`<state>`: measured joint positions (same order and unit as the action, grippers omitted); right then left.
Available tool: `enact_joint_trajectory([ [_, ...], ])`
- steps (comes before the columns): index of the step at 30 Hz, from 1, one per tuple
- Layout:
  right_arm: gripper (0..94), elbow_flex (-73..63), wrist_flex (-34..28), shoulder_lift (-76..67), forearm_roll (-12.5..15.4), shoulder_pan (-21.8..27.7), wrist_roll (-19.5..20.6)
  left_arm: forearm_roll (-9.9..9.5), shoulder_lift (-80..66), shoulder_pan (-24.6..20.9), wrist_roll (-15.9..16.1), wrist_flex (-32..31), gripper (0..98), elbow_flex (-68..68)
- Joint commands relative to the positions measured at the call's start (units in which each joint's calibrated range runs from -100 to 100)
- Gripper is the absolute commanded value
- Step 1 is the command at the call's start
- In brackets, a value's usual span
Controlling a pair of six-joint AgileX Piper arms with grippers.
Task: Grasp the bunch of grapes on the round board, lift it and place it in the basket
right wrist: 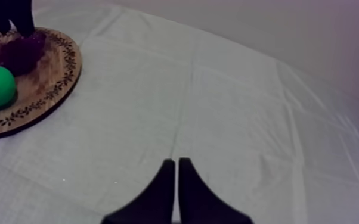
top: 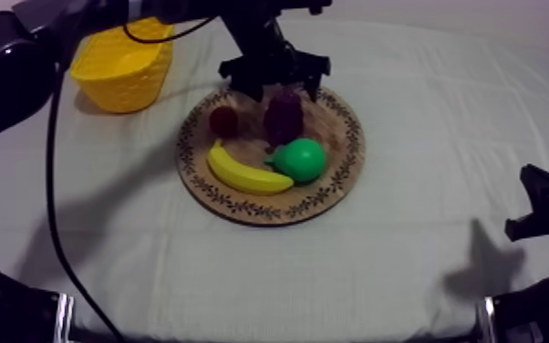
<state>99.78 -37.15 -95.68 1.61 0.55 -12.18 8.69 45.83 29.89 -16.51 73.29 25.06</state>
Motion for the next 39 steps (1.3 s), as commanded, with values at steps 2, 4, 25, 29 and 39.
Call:
enact_joint_trajectory([
  [2, 0.5, -0.01, -0.03, 0.0, 0.02, -0.01, -0.01, 0.21, 1.84, -0.07, -0.7, 0.75, 82.9, 1.09],
  [4, 0.5, -0.01, -0.03, 0.0, 0.02, -0.01, -0.01, 0.27, 2.71, -0.11, -1.49, 1.29, 83.0, 1.45],
  [25, 0.5, -0.01, -0.03, 0.0, 0.02, -0.01, -0.01, 2.03, 9.69, -0.46, -4.12, 6.48, 81.2, 7.07],
  [29, 0.5, -0.01, -0.03, 0.0, 0.02, -0.01, -0.01, 2.26, 10.11, -0.56, -4.06, 6.68, 80.1, 7.23],
  [39, 0.5, -0.01, -0.03, 0.0, 0.02, -0.01, -0.01, 3.34, 9.15, -0.94, -1.41, 3.74, 74.1, 4.8],
])
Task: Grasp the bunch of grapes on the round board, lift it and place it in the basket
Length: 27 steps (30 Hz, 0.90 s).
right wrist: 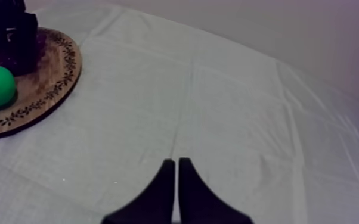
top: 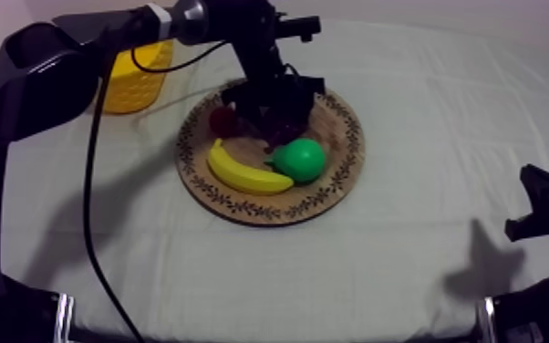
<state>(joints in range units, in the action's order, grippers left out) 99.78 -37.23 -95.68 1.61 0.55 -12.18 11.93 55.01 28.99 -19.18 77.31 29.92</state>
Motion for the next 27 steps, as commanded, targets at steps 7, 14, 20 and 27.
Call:
enact_joint_trajectory([
  [7, 0.5, -0.01, 0.06, 0.0, 0.02, -0.01, -0.01, 0.87, -0.16, -0.01, 3.4, -1.26, 77.9, -0.24],
  [14, 0.5, -0.01, 0.06, 0.0, 0.02, -0.01, -0.01, 0.8, -0.38, 0.05, 3.44, -1.32, 76.6, -0.28],
  [20, 0.5, -0.01, 0.06, 0.0, 0.02, -0.01, -0.01, 0.67, -0.79, -0.06, 2.54, -1.83, 64.8, -1.31],
  [27, 0.5, -0.01, 0.06, 0.0, 0.02, -0.01, -0.01, 0.59, -1.21, -0.24, 1.96, -2.25, 56.5, -2.27],
])
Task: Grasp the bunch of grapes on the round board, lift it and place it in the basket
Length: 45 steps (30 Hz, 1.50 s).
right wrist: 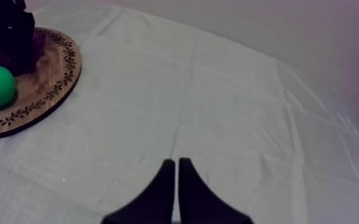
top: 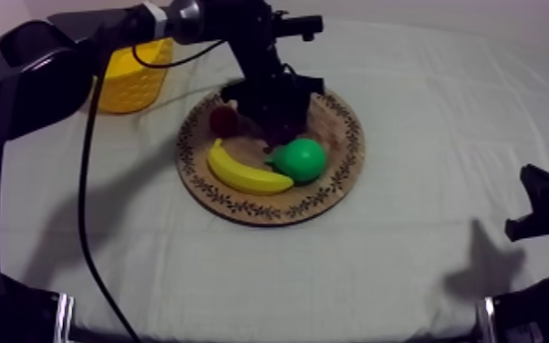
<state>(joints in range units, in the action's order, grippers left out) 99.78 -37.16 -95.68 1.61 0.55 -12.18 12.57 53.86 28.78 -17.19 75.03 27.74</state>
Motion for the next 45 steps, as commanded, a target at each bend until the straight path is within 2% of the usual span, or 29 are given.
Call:
enact_joint_trajectory([
  [1, 0.5, -0.01, -0.02, 0.0, 0.02, -0.01, -0.01, -0.06, -0.11, -0.05, -0.03, -0.1, 56.2, -0.21],
  [11, 0.5, -0.01, -0.02, 0.0, 0.02, -0.01, -0.01, -0.12, -2.21, 0.06, 1.13, -3.1, 55.8, -2.77],
  [17, 0.5, -0.01, -0.02, 0.0, 0.02, -0.01, -0.01, -0.86, -6.49, -0.14, 1.93, -5.3, 55.7, -6.75],
  [23, 0.5, -0.01, -0.02, 0.0, 0.02, -0.01, -0.01, -2.51, -12.95, -0.09, 2.46, -5.26, 55.7, -9.99],
  [29, 0.5, -0.01, -0.02, 0.0, 0.02, -0.01, -0.01, -5.03, -20.82, 0.08, 3.16, -3.61, 56.6, -13.23],
  [34, 0.5, -0.01, -0.02, 0.0, 0.02, -0.01, -0.01, -6.77, -27.34, 0.04, 5.36, -3.46, 56.6, -16.63],
  [41, 0.5, -0.01, -0.02, 0.0, 0.02, -0.01, -0.01, -7.82, -35.99, -0.73, 10.45, -6.81, 56.7, -24.14],
  [45, 0.5, -0.01, -0.02, 0.0, 0.02, -0.01, -0.01, -8.33, -41.05, -1.81, 11.7, -9.24, 57.2, -30.23],
])
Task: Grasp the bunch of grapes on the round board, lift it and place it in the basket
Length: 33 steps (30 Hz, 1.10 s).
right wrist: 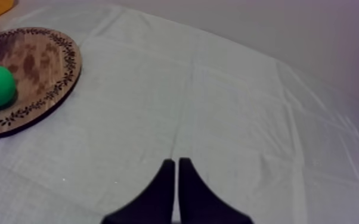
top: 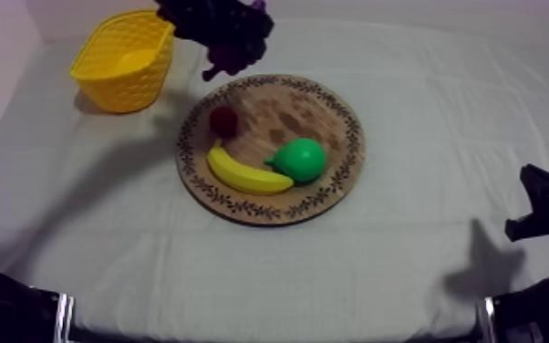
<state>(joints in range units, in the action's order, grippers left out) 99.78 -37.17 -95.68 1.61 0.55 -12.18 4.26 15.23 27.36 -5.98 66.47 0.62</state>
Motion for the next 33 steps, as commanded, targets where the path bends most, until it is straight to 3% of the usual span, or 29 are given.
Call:
enact_joint_trajectory([
  [1, 0.5, -0.01, -0.01, 0.0, 0.02, -0.01, -0.01, -0.02, -3.69, -0.79, 0.75, -1.31, 57.2, -4.68],
  [15, 0.5, -0.01, -0.01, 0.0, 0.02, -0.01, -0.01, 0.57, -17.34, -10.12, 2.93, -5.33, 57.0, -20.03],
  [24, 0.5, -0.01, -0.01, 0.0, 0.02, -0.01, -0.01, 1.89, -18.24, -16.51, 4.2, -4.45, 57.2, -17.02],
  [33, 0.5, -0.01, -0.01, 0.0, 0.02, -0.01, -0.01, 1.23, -14.4, -19.35, 4.19, -2.29, 57.4, -9.3],
])
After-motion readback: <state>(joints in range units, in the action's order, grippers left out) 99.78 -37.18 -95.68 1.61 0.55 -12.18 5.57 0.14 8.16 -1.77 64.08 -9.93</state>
